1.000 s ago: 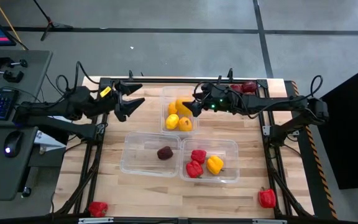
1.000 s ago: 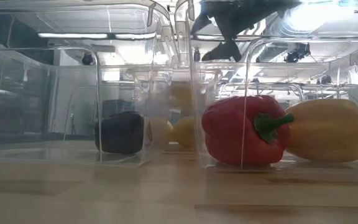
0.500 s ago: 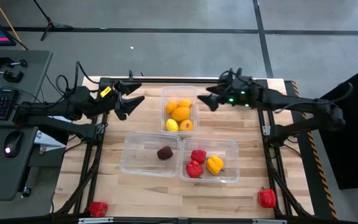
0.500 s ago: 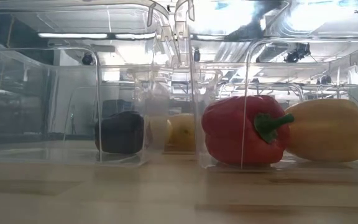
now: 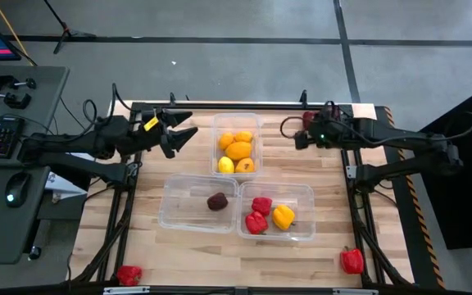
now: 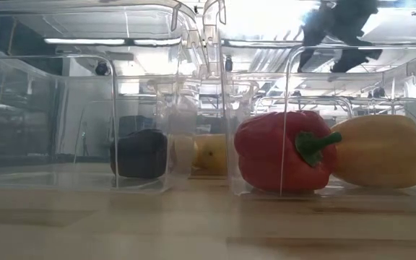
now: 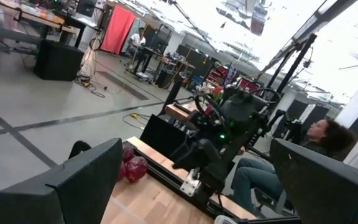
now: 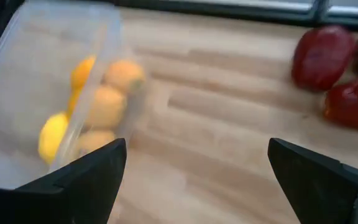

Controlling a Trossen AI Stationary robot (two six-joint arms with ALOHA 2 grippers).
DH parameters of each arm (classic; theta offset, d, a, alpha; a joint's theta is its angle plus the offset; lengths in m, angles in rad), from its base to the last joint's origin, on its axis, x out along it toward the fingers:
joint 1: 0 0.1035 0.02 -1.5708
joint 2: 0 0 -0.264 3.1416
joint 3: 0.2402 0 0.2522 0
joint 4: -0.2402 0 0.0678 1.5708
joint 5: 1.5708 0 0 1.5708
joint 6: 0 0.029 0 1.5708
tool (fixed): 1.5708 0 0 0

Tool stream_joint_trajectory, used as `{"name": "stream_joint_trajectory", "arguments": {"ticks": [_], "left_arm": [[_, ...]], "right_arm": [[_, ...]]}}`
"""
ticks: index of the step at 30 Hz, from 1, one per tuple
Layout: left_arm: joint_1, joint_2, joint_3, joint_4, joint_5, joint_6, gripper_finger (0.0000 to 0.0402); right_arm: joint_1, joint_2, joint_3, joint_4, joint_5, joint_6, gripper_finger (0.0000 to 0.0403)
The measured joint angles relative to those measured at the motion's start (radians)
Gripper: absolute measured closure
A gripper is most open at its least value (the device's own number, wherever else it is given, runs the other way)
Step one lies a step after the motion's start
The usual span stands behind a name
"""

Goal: Sort produce into baskets
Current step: Put the red apple into the bottom left transparent bin

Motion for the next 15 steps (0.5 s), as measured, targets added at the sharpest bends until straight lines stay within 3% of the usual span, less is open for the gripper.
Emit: {"name": "stream_joint_trajectory", "arguments": {"ticks": [4, 8, 12, 15], "left_arm": [[0.012, 0.009, 0.000, 0.002, 0.000, 0.000, 0.0007], [0.032, 0.009, 0.000, 0.004, -0.001, -0.071, 0.0007], [0.039, 0.002, 0.000, 0.006, -0.002, -0.114, 0.0007], [0.039, 0.001, 0.000, 0.001, 0.005, -0.114, 0.0007]], "right_arm": [[0.048, 0.000, 0.000, -0.035, -0.013, 0.022, 0.0025], [0.062, 0.020, 0.000, -0.096, 0.036, 0.157, 0.0024], [0.031, 0.070, 0.000, -0.139, 0.098, 0.316, 0.0024], [-0.035, 0.131, 0.000, -0.174, 0.127, 0.317, 0.0024]]}}
